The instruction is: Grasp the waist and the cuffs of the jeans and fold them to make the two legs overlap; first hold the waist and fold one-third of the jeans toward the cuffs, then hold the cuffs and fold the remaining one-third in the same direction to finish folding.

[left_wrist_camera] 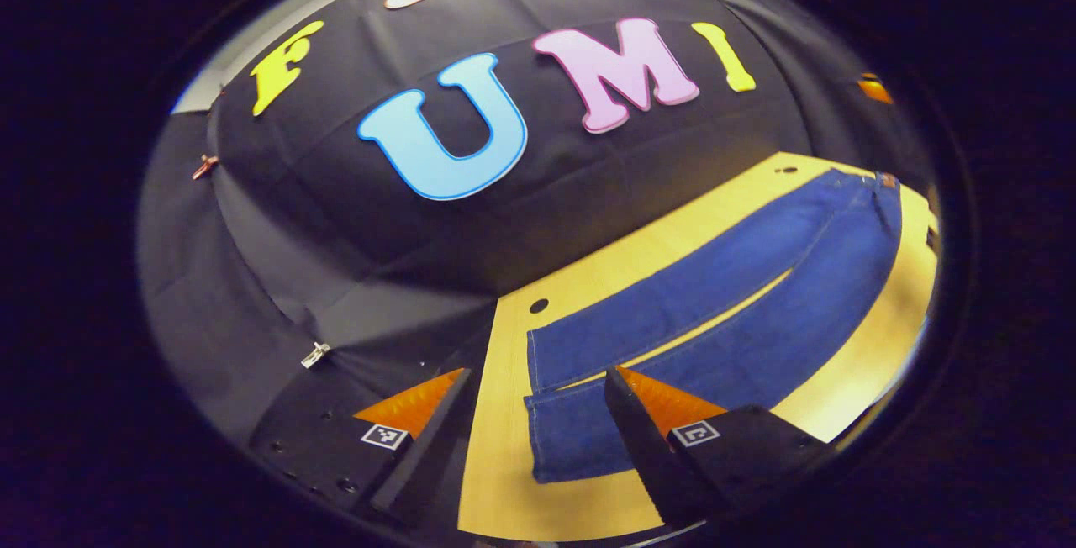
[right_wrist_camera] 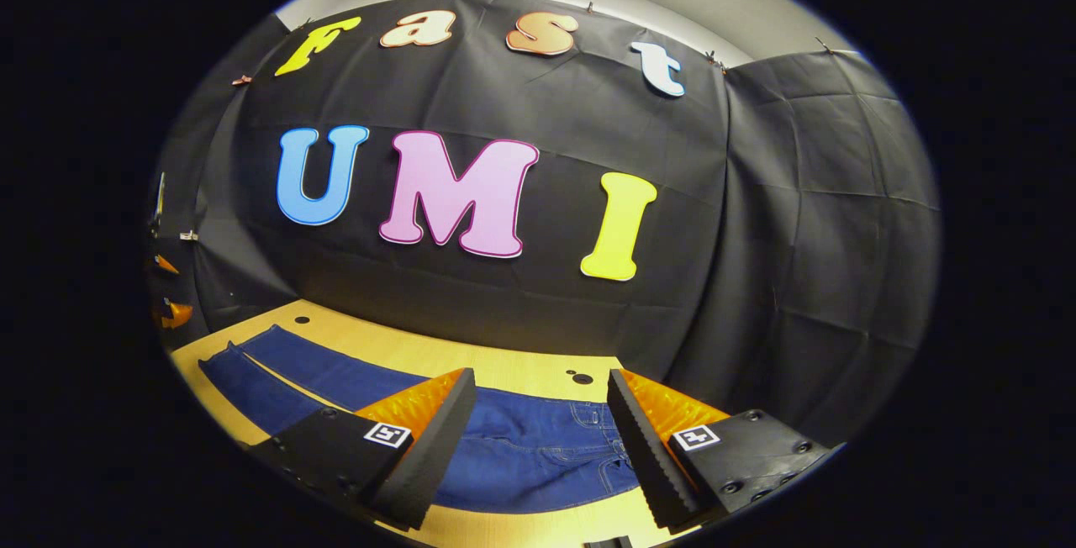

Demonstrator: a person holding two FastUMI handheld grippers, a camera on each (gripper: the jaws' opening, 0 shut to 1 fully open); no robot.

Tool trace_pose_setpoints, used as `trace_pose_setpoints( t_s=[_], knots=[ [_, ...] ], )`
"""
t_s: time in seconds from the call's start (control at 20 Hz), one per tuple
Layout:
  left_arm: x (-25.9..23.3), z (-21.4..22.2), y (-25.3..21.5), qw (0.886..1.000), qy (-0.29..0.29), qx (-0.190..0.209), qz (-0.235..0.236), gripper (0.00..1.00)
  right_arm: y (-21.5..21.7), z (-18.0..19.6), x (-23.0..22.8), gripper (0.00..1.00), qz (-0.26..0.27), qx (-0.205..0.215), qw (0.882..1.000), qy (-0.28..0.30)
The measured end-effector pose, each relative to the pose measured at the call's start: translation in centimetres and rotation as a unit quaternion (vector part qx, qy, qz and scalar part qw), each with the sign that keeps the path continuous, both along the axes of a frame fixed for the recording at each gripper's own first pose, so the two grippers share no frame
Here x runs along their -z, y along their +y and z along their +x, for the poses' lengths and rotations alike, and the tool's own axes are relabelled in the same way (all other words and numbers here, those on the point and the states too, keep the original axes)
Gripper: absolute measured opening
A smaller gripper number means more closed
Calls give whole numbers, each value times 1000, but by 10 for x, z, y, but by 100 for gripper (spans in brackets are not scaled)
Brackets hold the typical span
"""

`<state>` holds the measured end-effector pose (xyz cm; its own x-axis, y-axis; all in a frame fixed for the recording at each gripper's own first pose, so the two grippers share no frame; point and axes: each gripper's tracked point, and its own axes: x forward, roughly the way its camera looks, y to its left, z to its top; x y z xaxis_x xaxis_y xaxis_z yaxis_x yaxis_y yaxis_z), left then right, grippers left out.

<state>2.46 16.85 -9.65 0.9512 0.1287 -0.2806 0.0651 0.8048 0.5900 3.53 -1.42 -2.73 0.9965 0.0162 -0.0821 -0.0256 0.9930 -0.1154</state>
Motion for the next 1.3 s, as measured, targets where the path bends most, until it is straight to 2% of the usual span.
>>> trace_pose_setpoints(
  t_s=[0.1,0.15,0.2,0.35,0.4,0.5,0.6,0.65,0.7,0.8,0.85,0.9,1.0,1.05,1.1,1.2,1.3],
  knots=[
    [32,-1,13,995,55,43,75,98,-4,3,-3,96,1,-2,1000,-5],
    [49,-4,24,987,86,62,119,98,-7,4,-2,96,-1,-2,1000,-3],
    [68,-8,34,977,118,78,157,98,-10,4,0,96,-4,-2,1000,1],
    [129,-13,69,947,204,111,224,98,-25,4,7,94,-13,4,1000,15],
    [139,-10,79,937,217,116,249,98,-31,4,6,96,-15,7,1000,15],
    [155,-3,96,918,240,124,291,98,-48,7,9,96,-31,23,999,17],
    [170,7,107,905,253,129,316,98,-63,9,17,96,-49,33,998,29],
    [177,13,109,900,258,134,325,98,-69,10,19,94,-54,37,997,35],
    [183,18,110,892,266,141,336,98,-76,10,22,96,-56,42,997,41],
    [189,32,110,877,264,165,366,98,-86,10,27,94,-55,51,996,51],
    [188,41,108,873,257,173,377,93,-91,9,28,96,-58,58,995,52],
    [188,47,106,874,255,173,376,93,-96,9,31,96,-62,64,995,53],
    [193,59,106,882,260,167,357,89,-103,9,39,96,-72,72,993,60],
    [193,63,104,885,263,163,349,82,-107,9,42,94,-75,76,992,64],
    [196,65,102,886,268,160,342,80,-110,9,45,96,-81,78,992,65],
    [200,65,99,885,283,161,332,63,-123,12,46,96,-110,86,988,58],
    [206,64,98,884,296,161,323,39,-135,16,53,96,-146,82,984,59]
  ],
)
